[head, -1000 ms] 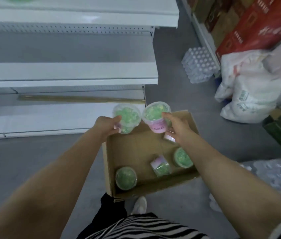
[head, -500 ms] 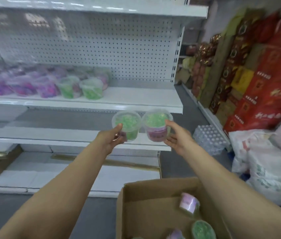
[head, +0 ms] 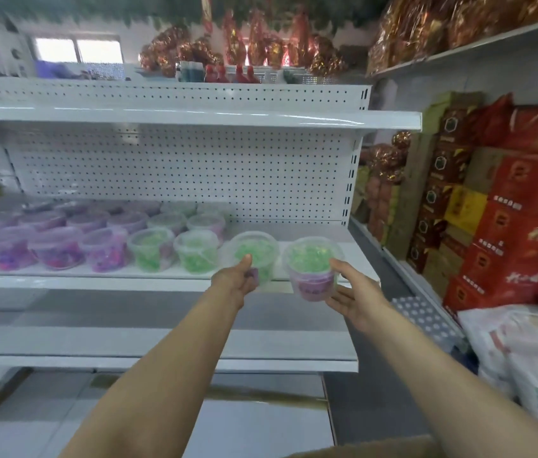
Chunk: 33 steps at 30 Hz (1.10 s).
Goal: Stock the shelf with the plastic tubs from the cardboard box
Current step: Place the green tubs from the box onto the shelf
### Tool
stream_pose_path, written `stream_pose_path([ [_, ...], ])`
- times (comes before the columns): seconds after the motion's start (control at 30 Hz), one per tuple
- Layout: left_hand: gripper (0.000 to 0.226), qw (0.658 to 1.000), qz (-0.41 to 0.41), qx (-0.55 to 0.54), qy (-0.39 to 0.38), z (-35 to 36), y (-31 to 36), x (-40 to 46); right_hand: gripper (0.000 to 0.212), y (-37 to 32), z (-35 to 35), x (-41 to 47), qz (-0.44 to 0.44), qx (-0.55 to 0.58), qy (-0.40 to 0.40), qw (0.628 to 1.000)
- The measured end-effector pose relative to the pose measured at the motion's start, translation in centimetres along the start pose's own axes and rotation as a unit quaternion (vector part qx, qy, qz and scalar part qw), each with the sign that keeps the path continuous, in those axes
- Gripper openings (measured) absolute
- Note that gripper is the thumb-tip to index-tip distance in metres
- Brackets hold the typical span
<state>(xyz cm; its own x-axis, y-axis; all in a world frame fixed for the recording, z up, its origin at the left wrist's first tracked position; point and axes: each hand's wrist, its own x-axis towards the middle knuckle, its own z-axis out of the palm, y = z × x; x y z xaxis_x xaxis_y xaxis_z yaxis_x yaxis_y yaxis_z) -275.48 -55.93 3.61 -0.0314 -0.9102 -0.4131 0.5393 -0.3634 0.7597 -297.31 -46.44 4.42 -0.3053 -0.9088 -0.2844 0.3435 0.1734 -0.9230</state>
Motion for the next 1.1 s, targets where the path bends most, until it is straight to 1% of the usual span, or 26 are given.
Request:
stream_pose_path([
  [0.07, 0.027, 1.000, 0.004, 0.002, 0.000, 0.7, 0.6, 1.3, 0.051, -0.2, 0.7, 0.9, 0.002, -0.002, 0.004, 1.000],
  [0.13, 0.024, 1.000, -0.003, -0.020, 0.002, 1.0, 1.2, 2.9, 0.036, -0.3, 1.3, 1.7, 0.006, 0.001, 0.009, 1.000],
  [0.17, 0.024, 0.999, -0.008, -0.033, 0.006, 1.0, 1.4, 3.7, 0.037, -0.3, 1.5, 2.2, 0.006, 0.001, 0.012, 1.000],
  [0.27, 0.024, 0.998, -0.030, -0.053, 0.021, 1.2, 2.0, 6.3, 0.053, -0.1, 2.2, 3.5, 0.002, -0.003, 0.020, 1.000],
  [0.4, 0.022, 0.994, -0.061, -0.086, 0.038, 1.2, 2.3, 9.2, 0.057, 0.0, 3.0, 5.0, 0.004, -0.001, 0.028, 1.000],
  [0.5, 0.029, 0.992, -0.074, -0.091, 0.037, 1.5, 2.2, 10.7, 0.062, 0.1, 3.3, 6.0, 0.009, -0.002, 0.039, 0.999],
  [0.57, 0.030, 0.997, -0.056, -0.041, 0.036, 1.8, 2.2, 11.0, 0.058, 0.1, 3.4, 6.6, 0.012, -0.002, 0.042, 0.999],
  [0.7, 0.031, 0.998, -0.049, -0.031, 0.030, 1.8, 2.2, 11.3, 0.065, 0.3, 3.5, 8.2, 0.014, -0.007, 0.048, 0.999],
  [0.73, 0.033, 0.998, -0.043, -0.014, 0.034, 1.6, 2.2, 11.6, 0.064, 0.3, 3.6, 8.7, 0.014, -0.008, 0.047, 0.999],
  [0.87, 0.034, 0.994, 0.020, 0.101, 0.042, 0.9, 1.4, 11.6, 0.047, 0.1, 4.5, 9.8, 0.018, -0.007, 0.059, 0.998],
  [0.93, 0.036, 0.985, 0.059, 0.153, 0.060, 0.6, 1.2, 11.3, 0.046, 0.2, 5.0, 10.6, 0.022, -0.006, 0.071, 0.997],
  [1.03, 0.044, 0.969, 0.104, 0.210, 0.083, 0.3, 1.9, 10.8, 0.058, 0.3, 5.8, 11.6, 0.023, -0.030, 0.094, 0.995],
  [1.1, 0.054, 0.941, 0.132, 0.294, 0.100, 0.2, 2.5, 10.3, 0.054, 0.3, 6.1, 12.2, 0.020, -0.046, 0.103, 0.993],
])
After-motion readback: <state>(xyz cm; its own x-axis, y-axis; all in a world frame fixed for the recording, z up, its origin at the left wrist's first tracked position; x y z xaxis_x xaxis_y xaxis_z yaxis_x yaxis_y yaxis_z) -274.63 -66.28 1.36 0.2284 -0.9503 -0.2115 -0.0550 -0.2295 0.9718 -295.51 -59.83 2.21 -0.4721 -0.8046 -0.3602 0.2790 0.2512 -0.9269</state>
